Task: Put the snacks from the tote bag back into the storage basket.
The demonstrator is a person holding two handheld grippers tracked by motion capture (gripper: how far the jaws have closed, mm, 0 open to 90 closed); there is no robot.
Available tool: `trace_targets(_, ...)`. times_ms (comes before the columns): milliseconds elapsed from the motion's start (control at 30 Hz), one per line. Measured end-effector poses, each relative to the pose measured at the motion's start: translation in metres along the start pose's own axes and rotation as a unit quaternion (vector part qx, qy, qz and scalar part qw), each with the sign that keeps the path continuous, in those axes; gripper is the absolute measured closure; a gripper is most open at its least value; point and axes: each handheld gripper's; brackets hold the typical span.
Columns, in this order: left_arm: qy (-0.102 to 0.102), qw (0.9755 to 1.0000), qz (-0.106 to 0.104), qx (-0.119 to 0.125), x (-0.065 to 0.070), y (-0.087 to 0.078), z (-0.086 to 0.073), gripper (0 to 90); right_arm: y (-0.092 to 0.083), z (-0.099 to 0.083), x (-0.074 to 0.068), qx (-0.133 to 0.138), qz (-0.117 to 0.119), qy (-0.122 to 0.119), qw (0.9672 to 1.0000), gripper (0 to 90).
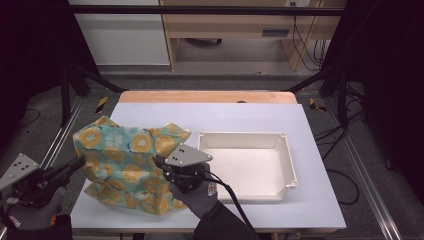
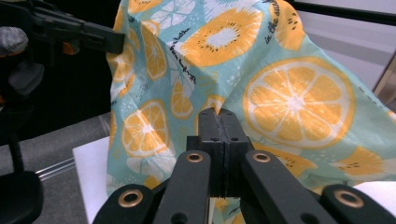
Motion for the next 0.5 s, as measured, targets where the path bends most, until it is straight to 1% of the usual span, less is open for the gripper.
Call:
trace_targets(33, 0.000, 1.0000, 0.000, 0.000, 0.000, 0.000, 0.000, 90.0, 0.000, 0.000, 0.000, 0.000, 0.000, 0.000, 1.0000, 90.0)
trace_targets(67, 0.000, 1.0000, -0.004, 0.000, 0.001, -0.002, -0.004, 90.0, -0.001, -0.005, -0.003, -0.005, 0.005, 0.001, 1.0000, 90.0)
trace_targets(167, 0.004, 1.0000, -0.009, -0.001, 0.002, -0.001, -0.006, 90.0, 0.000, -0.013, -0.006, -0.014, 0.004, 0.002, 0.9999, 90.0)
trace_targets(200, 0.005, 0.9999, -0.011, -0.003, 0.004, 0.000, -0.007, 90.0, 0.001, -0.015, -0.005, -0.019, 0.005, 0.005, 0.9998, 90.0)
trace_targets(233, 0.011, 0.9998, -0.011, -0.010, 0.006, 0.002, -0.008, 90.0, 0.002, -0.018, -0.005, -0.025, 0.005, 0.008, 0.9997, 90.0)
trace_targets(267, 0.011, 0.9998, -0.011, -0.010, 0.006, 0.002, -0.008, 90.0, 0.002, -0.018, -0.005, -0.025, 0.005, 0.008, 0.9997, 90.0)
trace_targets(400, 0.013, 0.9996, -0.010, -0.022, 0.007, 0.006, -0.012, 90.0, 0.008, -0.027, -0.001, -0.037, 0.007, 0.019, 0.9991, 90.0)
trace_targets(500, 0.014, 0.9993, -0.010, -0.033, 0.007, 0.010, -0.016, 90.0, 0.016, -0.036, 0.000, -0.054, 0.009, 0.027, 0.9981, 89.9)
Point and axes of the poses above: each handheld gripper's, and its own axes: y roughly forward along the jaws, z roughly out of its top, x roughly to its right, and after that the axes turned 11 degrees about z, right-handed
